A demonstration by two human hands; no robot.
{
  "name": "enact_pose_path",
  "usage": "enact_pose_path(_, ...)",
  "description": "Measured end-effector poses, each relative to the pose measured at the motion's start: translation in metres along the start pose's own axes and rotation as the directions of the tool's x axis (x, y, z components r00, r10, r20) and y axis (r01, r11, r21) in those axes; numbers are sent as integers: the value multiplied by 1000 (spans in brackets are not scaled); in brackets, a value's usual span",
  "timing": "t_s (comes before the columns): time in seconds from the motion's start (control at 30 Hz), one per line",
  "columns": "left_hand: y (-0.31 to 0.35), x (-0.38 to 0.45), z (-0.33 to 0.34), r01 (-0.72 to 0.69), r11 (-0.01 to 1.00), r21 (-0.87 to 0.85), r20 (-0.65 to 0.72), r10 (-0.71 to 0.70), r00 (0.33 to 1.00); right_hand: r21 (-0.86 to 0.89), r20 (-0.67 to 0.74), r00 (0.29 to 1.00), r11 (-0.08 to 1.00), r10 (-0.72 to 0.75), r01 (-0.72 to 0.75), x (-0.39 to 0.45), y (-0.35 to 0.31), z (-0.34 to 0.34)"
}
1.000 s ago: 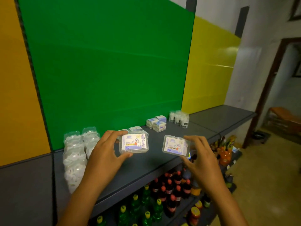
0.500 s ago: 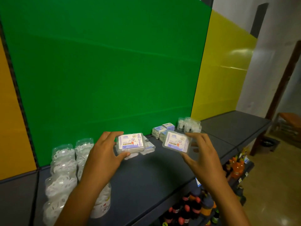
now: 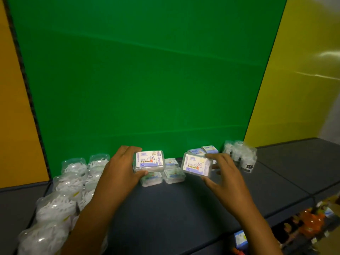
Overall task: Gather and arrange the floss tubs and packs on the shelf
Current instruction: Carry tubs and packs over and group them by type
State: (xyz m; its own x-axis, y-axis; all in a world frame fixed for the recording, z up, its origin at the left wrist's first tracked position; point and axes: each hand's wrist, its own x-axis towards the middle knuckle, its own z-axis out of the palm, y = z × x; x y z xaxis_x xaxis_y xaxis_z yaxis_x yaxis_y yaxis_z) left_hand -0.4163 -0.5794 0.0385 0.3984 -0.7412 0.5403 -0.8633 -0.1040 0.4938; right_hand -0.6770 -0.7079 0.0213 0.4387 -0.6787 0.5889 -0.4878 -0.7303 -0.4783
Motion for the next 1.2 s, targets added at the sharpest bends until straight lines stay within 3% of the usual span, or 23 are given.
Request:
enact_pose_path(0.57,9,-37,86,328,932,153,160,-351,923,241,165,966,958,-198,156,64,73,45)
enact_pose_path(1.0,8,-46,98,352,930,108,97,-362,927,283,308,933,954,-184,95,61,84,53)
enact_pose_path(1.2,17,-34,76,294,902,316,126,-346,930,274,368,918,961,-149,46,61,95,47)
